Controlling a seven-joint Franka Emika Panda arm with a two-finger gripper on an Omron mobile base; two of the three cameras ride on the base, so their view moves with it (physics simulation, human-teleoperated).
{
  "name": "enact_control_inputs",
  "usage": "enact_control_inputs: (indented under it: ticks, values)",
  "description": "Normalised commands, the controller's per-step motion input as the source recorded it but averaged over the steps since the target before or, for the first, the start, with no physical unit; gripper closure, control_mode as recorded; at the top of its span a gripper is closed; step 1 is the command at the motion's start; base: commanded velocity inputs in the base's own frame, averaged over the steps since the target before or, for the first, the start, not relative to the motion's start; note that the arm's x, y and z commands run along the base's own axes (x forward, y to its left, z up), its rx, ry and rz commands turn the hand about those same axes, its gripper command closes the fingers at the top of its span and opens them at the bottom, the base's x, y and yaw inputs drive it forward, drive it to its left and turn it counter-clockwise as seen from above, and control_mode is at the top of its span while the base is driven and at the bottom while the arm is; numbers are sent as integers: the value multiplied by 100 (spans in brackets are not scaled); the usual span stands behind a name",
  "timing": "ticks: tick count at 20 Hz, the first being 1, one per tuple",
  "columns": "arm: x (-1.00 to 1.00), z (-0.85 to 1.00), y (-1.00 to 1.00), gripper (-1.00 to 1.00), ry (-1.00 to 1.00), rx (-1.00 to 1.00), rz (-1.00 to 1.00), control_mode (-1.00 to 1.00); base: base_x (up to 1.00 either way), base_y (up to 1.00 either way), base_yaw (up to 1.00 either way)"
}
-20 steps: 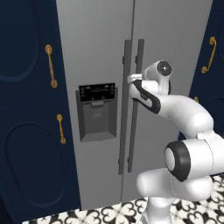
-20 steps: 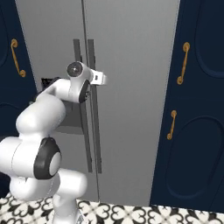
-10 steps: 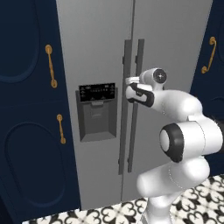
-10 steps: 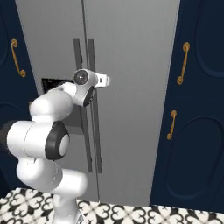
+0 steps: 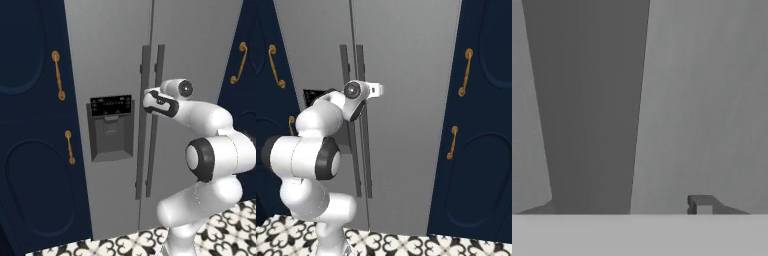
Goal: Grab a lemon wedge from the fridge and one ice cube from the ice bowl, and put them in the glass of lemonade.
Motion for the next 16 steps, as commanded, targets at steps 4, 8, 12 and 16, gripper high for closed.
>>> enact_control_inputs:
  ticks: [4,8,12,16]
  values:
    - [-55,0,-17,100,16,0,0,-100,0,0,0]
    - [-100,27,-64,100,21,4,-3,-100,0,0,0]
    - [-100,33,-80,100,20,7,-4,-100,0,0,0]
    - [-100,19,-97,100,4,6,-1,-100,0,0,0]
